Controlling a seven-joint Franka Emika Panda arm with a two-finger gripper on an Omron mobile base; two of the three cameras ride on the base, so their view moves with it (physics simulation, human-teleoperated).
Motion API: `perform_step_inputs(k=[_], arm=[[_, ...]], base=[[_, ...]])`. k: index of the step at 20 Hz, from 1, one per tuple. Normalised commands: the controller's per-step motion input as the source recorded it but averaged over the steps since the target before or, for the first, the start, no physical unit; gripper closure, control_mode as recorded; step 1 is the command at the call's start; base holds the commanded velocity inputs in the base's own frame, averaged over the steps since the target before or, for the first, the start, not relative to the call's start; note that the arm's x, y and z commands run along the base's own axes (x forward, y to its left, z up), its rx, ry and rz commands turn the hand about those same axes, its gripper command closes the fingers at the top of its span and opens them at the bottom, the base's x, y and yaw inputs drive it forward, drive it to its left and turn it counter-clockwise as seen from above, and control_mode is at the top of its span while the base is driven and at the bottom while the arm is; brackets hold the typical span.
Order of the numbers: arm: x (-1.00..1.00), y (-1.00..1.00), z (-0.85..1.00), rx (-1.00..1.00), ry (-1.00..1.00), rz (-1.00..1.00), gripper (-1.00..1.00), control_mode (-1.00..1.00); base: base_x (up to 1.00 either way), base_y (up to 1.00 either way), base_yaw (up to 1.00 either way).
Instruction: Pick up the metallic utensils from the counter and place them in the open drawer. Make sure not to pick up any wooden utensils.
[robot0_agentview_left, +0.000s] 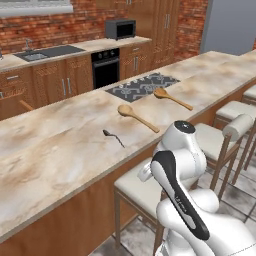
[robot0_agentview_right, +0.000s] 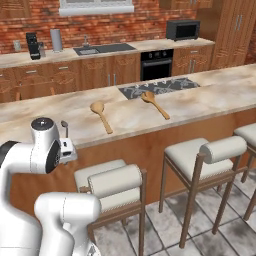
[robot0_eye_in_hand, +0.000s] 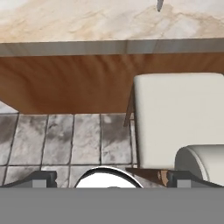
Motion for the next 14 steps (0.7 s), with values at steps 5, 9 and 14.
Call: perform_step_inputs(k=[5, 9, 14], arm=[[0.00, 0.00, 0.00, 0.00, 0.00, 0.00, -1.00, 1.00], [-0.12, 0.02, 0.09, 0.00, -0.05, 0.01, -1.00, -1.00], [0.09, 0.15, 0.52, 0.00, -0.16, 0.02, -1.00, -1.00]], base=[[-0.08, 0.00, 0.00], [-0.02, 0.00, 0.00], [0.00, 0.00, 0.00]])
